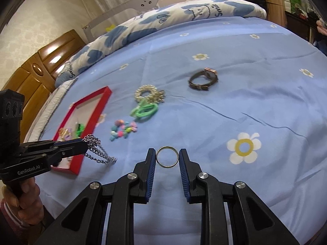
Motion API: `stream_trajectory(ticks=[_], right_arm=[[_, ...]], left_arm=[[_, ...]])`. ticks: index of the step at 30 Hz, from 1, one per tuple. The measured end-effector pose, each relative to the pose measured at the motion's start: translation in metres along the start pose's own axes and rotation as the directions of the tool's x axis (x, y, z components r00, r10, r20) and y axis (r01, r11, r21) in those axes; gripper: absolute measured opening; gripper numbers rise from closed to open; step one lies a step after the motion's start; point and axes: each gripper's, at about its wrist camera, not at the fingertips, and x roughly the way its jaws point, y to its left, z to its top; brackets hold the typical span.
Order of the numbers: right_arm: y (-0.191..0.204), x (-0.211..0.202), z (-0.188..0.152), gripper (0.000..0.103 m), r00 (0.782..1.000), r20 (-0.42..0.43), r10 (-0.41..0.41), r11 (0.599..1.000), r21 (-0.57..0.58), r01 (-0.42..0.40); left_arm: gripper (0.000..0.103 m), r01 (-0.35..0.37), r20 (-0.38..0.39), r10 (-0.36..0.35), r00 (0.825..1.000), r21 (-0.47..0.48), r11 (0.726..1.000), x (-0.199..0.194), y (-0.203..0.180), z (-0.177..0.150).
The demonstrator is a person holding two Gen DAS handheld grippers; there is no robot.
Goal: Organize jewelry
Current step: 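Carry the chain into the tray and open the left tool while the right releases the ring there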
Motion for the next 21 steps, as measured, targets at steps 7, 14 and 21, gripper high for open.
stream_trajectory(ticks=[7,14,21], right_arm=[[0.026,0.0,0.003,0.023,0.999,-0.001,0.054,0.998,-0.029,-0.054],[0.054,-0.001,0.006,0.023,0.995,-0.004,0.097,0.993,-0.072,-0.097],[0.085,0.004,0.009,0.023,0.989,-0.019,0.145,0.982,-0.121,-0.146]], left_arm=[[0.005,-0.002,0.055,0.005,0.998,-0.055,0.998,-0.03,0.017,-0.006],[0.005,-0.009,0.1,0.019,0.995,-0.104,0.995,-0.057,0.034,-0.016],[0.005,-0.047,0.13,0.068,0.989,-0.162,0.986,-0.081,0.061,-0.03]])
